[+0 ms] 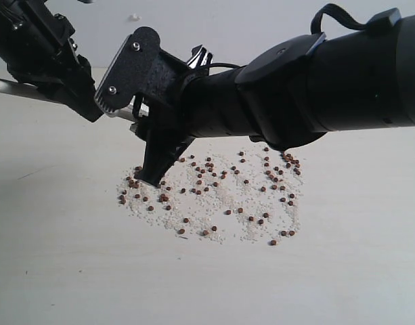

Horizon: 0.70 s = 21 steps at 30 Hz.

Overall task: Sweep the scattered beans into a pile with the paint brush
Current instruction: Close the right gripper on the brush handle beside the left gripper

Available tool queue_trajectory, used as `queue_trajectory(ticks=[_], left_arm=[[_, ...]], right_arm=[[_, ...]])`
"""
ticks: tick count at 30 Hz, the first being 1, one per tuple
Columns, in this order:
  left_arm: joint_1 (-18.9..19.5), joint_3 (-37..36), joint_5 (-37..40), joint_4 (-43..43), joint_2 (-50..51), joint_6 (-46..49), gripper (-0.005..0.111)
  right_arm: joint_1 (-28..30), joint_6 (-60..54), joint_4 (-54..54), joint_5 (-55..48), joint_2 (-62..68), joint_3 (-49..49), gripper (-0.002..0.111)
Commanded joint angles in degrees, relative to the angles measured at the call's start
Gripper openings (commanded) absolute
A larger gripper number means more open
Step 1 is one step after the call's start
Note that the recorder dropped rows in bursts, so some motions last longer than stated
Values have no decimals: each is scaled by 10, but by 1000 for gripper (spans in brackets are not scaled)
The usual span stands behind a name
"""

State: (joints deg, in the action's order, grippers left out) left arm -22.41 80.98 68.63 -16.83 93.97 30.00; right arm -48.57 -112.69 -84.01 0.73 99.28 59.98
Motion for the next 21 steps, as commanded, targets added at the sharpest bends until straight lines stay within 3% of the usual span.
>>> queue_trajectory(ticks=[1,2,15,18,21], left_arm=[[1,5,-2,-9,-2,-4,0],[1,5,-3,-9,-2,-4,0],[1,5,-38,3,-2,-2,2],[1,5,-46,3,-2,3,13],[1,5,-58,3,-2,9,34]], right_arm=[[-1,4,1,-11,0,4,5],[-1,4,2,-12,0,4,0],[-1,4,3,-21,0,4,0],[-1,4,1,-21,-2,4,0],[-1,4,1,-21,-7,4,0]])
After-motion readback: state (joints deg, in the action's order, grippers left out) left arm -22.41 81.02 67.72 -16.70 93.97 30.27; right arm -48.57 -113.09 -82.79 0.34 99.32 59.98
